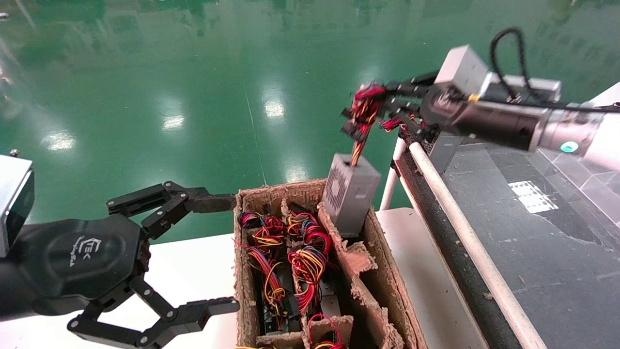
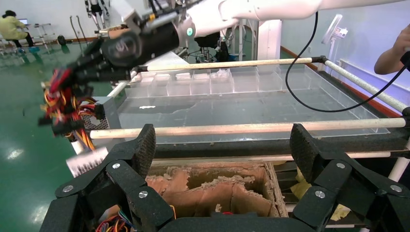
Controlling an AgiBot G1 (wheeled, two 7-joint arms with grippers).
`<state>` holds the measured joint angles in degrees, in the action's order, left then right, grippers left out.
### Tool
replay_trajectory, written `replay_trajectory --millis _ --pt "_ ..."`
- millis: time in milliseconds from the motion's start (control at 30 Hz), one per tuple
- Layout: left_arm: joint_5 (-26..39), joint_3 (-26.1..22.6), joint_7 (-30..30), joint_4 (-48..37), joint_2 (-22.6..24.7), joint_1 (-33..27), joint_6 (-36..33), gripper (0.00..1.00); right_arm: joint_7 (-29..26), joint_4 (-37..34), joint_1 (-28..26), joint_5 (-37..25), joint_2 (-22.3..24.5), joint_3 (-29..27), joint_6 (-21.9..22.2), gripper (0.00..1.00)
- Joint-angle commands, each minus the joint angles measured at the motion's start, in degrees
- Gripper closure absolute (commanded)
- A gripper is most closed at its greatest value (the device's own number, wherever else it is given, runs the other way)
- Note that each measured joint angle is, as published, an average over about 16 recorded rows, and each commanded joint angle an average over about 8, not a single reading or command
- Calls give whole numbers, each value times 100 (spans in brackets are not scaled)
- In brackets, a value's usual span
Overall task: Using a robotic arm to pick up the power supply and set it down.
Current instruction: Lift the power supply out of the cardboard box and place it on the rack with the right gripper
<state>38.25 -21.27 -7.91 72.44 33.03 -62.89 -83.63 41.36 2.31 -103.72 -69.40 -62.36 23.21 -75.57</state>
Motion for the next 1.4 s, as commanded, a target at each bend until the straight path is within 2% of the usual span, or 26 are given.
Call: replay_trajectory --millis 33,267,700,1133,1400 --pt "0 0 0 0 0 0 0 0 12 24 -67 57 54 -40 -44 100" --pt "0 0 0 0 0 0 0 0 -105 37 -404 237 141 -171 108 100" --pt "-1 -1 1 0 0 0 0 0 -213 12 -1164 212 313 -172 790 100" --pt "-1 -2 1 0 -1 0 1 0 -70 -89 -1665 79 850 -97 1328 100" --pt "-1 -2 1 0 -1 -1 1 0 -66 -247 -1706 -95 1182 21 1548 100"
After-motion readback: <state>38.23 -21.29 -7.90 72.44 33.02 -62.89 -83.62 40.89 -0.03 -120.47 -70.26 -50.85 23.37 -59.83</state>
